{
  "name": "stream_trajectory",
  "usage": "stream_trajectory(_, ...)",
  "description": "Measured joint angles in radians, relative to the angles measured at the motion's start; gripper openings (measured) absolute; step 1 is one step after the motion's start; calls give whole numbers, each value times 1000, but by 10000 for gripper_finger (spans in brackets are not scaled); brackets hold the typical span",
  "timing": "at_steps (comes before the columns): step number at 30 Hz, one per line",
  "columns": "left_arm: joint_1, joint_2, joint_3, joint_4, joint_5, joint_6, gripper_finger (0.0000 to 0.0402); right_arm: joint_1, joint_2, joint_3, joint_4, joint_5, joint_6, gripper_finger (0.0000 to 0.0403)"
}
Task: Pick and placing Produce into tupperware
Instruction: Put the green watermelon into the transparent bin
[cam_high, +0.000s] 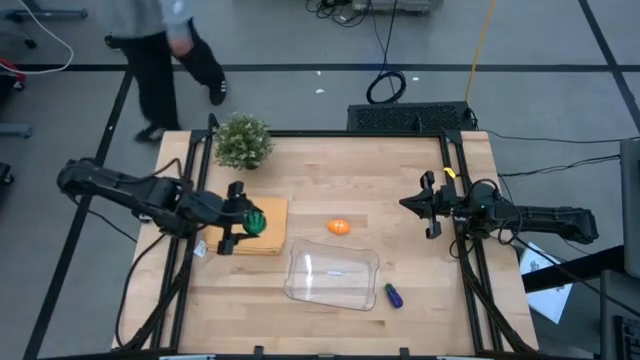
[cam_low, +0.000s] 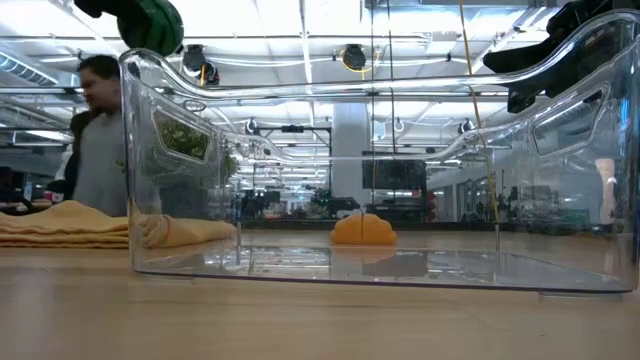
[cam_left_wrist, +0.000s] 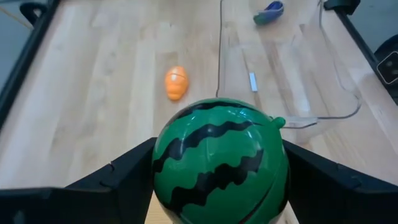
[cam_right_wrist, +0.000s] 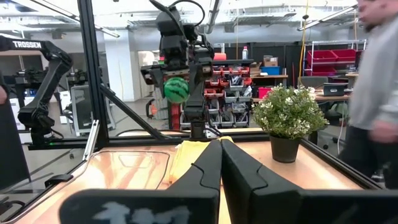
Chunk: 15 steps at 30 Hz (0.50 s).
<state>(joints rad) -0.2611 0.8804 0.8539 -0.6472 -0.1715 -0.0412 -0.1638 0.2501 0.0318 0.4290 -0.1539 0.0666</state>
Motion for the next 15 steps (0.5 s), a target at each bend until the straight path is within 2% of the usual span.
stream_trajectory(15,0,-147,0,72,-2,152,296,0,0,0,0,0,0,0)
